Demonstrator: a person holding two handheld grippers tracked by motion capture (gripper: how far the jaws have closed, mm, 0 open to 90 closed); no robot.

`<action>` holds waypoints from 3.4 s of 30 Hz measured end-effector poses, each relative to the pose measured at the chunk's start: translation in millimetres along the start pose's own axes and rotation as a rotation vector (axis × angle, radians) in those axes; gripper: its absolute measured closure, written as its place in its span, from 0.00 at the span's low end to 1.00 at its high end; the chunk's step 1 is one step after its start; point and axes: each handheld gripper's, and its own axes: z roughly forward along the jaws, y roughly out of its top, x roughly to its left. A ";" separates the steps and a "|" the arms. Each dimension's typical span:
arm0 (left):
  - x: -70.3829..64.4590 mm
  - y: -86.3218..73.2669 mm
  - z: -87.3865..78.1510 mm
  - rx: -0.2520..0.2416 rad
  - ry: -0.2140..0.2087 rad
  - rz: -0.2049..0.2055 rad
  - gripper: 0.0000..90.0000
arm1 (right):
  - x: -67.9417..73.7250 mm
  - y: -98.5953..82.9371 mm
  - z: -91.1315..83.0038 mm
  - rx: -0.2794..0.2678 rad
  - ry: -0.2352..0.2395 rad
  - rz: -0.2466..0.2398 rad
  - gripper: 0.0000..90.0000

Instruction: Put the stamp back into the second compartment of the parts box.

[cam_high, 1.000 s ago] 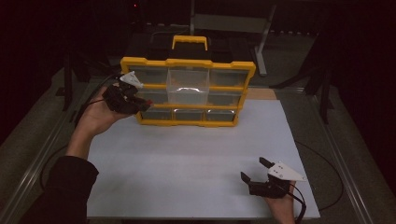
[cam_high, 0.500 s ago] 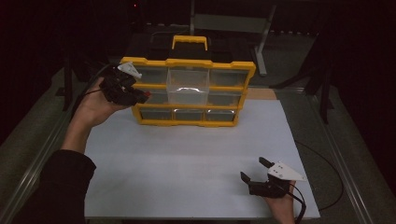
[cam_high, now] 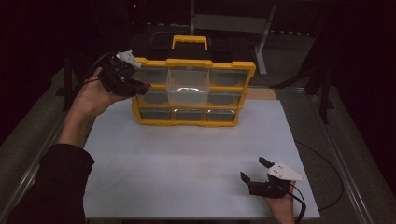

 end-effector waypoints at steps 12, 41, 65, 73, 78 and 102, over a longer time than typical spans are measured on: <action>6.4 13.1 -5.1 -0.004 -0.008 -0.008 0.84 | 0.2 0.3 0.0 0.003 0.004 0.000 0.09; 0.7 47.5 -5.6 -0.040 -0.011 0.022 0.84 | -1.8 -0.2 0.8 0.004 0.017 -0.003 0.09; -14.4 69.5 5.8 -0.058 -0.021 0.049 0.83 | -1.6 0.3 -0.5 0.001 0.013 0.008 0.09; -19.8 76.1 9.1 -0.059 -0.026 0.059 0.83 | -0.9 -0.4 -1.3 0.006 0.012 0.006 0.09; -22.2 79.0 11.3 -0.056 -0.030 0.061 0.83 | -1.0 -0.6 -1.8 0.005 0.013 0.008 0.09; -24.9 83.2 11.4 -0.085 0.006 -0.021 0.16 | -0.8 -1.1 -2.9 0.007 0.004 0.005 0.09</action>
